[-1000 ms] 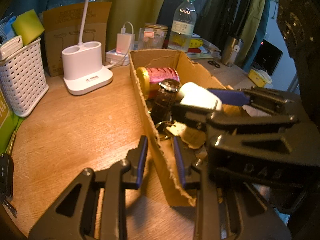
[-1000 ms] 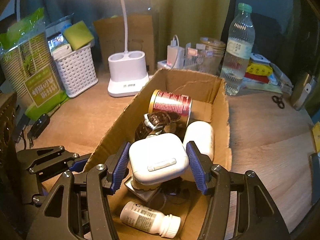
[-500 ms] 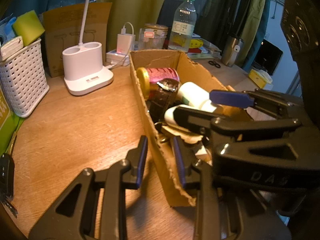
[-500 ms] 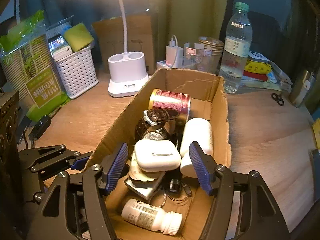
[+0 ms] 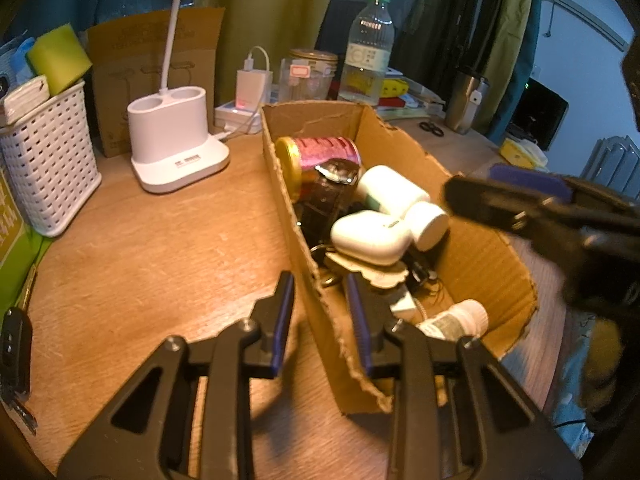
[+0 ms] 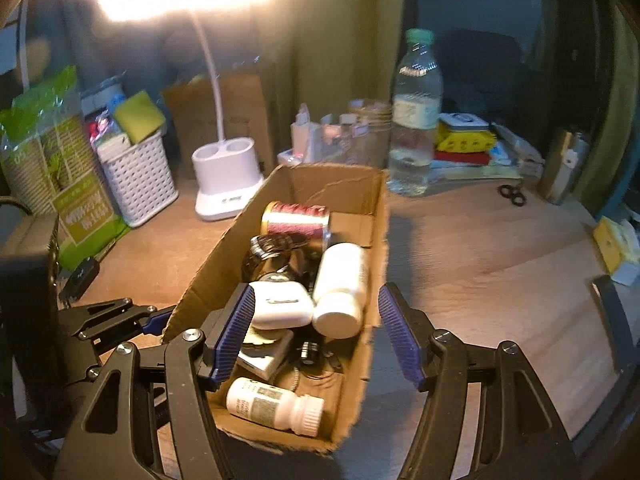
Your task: Organize rigid objects
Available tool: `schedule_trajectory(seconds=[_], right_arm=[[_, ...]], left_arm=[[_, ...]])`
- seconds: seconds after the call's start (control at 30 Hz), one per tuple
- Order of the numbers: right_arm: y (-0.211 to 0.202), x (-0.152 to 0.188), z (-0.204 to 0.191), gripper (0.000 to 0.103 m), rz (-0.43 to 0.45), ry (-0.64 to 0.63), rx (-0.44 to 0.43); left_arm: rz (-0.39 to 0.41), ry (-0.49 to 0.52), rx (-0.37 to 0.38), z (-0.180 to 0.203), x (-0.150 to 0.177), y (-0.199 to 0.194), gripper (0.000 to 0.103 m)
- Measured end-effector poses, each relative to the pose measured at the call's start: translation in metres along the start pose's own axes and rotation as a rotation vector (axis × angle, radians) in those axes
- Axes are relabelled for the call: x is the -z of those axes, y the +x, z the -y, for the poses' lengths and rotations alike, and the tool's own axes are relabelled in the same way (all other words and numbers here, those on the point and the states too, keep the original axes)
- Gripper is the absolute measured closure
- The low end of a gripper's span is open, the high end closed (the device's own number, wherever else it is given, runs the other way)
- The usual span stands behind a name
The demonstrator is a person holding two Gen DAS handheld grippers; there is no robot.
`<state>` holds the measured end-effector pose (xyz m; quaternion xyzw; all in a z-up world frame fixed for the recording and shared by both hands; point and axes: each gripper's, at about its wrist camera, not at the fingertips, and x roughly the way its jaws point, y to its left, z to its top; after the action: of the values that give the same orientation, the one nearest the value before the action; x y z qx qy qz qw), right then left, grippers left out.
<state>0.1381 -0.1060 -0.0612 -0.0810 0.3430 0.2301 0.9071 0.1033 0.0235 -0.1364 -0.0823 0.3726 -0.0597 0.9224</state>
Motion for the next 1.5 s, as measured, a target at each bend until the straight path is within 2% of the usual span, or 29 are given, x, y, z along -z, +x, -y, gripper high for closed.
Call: schedule_trajectory(seconds=[0.37, 0.53, 0.67, 0.8, 0.9, 1.07, 1.2, 1.3, 1.5], right_arm=[[-0.044, 0.014, 0.035, 0.035, 0.079, 0.103, 0.044], [-0.060, 0.022, 0.049, 0.035, 0.105, 0.136, 0.094], [-0.075, 0.023, 0.057, 0.035, 0.140, 0.151, 0.138], [-0.088, 0.023, 0.062, 0.035, 0.163, 0.156, 0.167], [-0.097, 0.022, 0.061, 0.035, 0.181, 0.151, 0.184], [-0.113, 0.020, 0.055, 0.035, 0.214, 0.134, 0.209], [-0.127, 0.019, 0.045, 0.034, 0.249, 0.117, 0.223], [-0.136, 0.019, 0.037, 0.023, 0.276, 0.101, 0.234], [-0.153, 0.019, 0.023, 0.023, 0.321, 0.086, 0.250]], left_arm=[[0.002, 0.000, -0.008, 0.001, 0.000, 0.000, 0.072], [0.013, 0.001, -0.040, 0.001, 0.000, -0.002, 0.067], [0.067, 0.018, -0.082, 0.003, -0.001, -0.012, 0.067], [0.166, 0.028, -0.101, 0.005, -0.004, -0.035, 0.064], [0.232, 0.036, -0.101, 0.009, -0.006, -0.053, 0.046], [0.314, 0.056, -0.080, 0.017, -0.016, -0.081, 0.039], [0.363, 0.075, -0.062, 0.024, -0.022, -0.102, 0.037], [0.382, 0.084, -0.046, 0.028, -0.024, -0.119, 0.035], [0.386, 0.100, -0.031, 0.037, -0.025, -0.136, 0.032]])
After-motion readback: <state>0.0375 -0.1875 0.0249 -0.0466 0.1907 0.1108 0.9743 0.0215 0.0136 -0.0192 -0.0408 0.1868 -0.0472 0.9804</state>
